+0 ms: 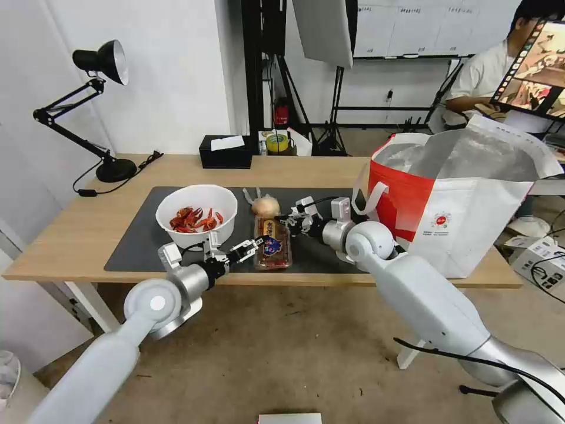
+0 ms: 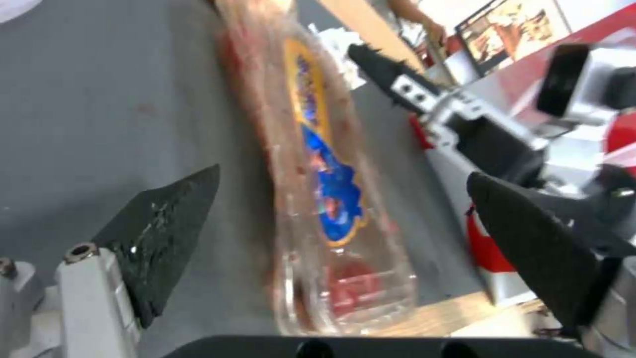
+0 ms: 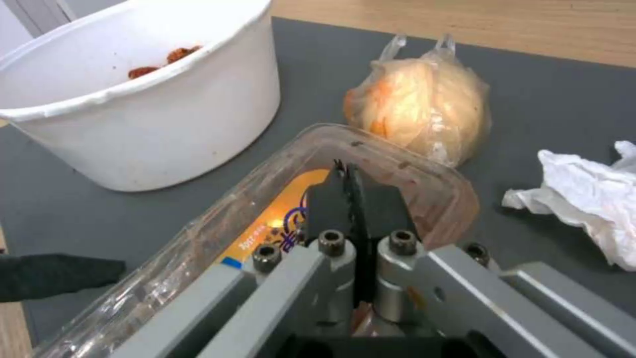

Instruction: Pick up the trash from the table and place it into the takeout bag.

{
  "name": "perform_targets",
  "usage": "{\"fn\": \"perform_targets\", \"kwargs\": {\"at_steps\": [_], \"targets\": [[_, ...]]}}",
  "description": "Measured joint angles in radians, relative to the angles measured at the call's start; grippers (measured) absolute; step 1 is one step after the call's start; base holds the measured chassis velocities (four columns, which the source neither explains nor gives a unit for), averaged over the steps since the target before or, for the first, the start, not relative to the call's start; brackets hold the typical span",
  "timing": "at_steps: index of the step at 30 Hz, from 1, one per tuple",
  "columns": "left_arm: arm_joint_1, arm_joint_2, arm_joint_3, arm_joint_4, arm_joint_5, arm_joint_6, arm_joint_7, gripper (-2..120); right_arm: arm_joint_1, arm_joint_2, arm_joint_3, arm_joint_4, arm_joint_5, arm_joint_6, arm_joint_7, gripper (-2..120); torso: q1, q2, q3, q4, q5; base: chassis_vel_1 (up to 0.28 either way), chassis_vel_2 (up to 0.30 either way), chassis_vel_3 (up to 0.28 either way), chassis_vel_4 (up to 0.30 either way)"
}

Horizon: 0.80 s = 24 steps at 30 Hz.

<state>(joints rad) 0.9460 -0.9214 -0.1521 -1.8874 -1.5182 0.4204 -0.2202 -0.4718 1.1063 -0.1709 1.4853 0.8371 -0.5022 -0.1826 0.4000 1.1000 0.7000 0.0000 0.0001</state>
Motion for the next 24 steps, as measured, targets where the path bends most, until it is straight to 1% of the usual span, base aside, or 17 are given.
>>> {"fn": "perform_targets", "kwargs": {"at_steps": [9, 14, 19, 24], "targets": [[-0.05, 0.0, 0.035, 0.031, 0.001, 0.031, -0.039, 100, -0.006, -0.002, 0.006, 0.0, 0.0, 0.001, -0.001, 0, 0.0, 0.0, 0.0, 0.0, 0.0, 0.0, 0.0, 0.0, 0.0], [-0.062, 0.0, 0.043, 0.037, -0.003, 0.041, -0.041, 100, -0.01, -0.002, 0.007, 0.001, -0.001, 0.001, -0.001, 0, 0.0, 0.0, 0.0, 0.0, 0.0, 0.0, 0.0, 0.0, 0.0], [-0.086, 0.0, 0.056, 0.054, -0.015, 0.066, -0.051, 100, -0.016, -0.003, 0.009, 0.003, -0.002, 0.002, -0.001, 0, 0.0, 0.0, 0.0, 0.0, 0.0, 0.0, 0.0, 0.0, 0.0], [-0.103, -0.003, 0.069, 0.068, -0.02, 0.069, -0.053, 100, -0.016, -0.004, 0.01, 0.002, -0.002, 0.002, -0.002, 0, 0.0, 0.0, 0.0, 0.0, 0.0, 0.0, 0.0, 0.0, 0.0]]}}
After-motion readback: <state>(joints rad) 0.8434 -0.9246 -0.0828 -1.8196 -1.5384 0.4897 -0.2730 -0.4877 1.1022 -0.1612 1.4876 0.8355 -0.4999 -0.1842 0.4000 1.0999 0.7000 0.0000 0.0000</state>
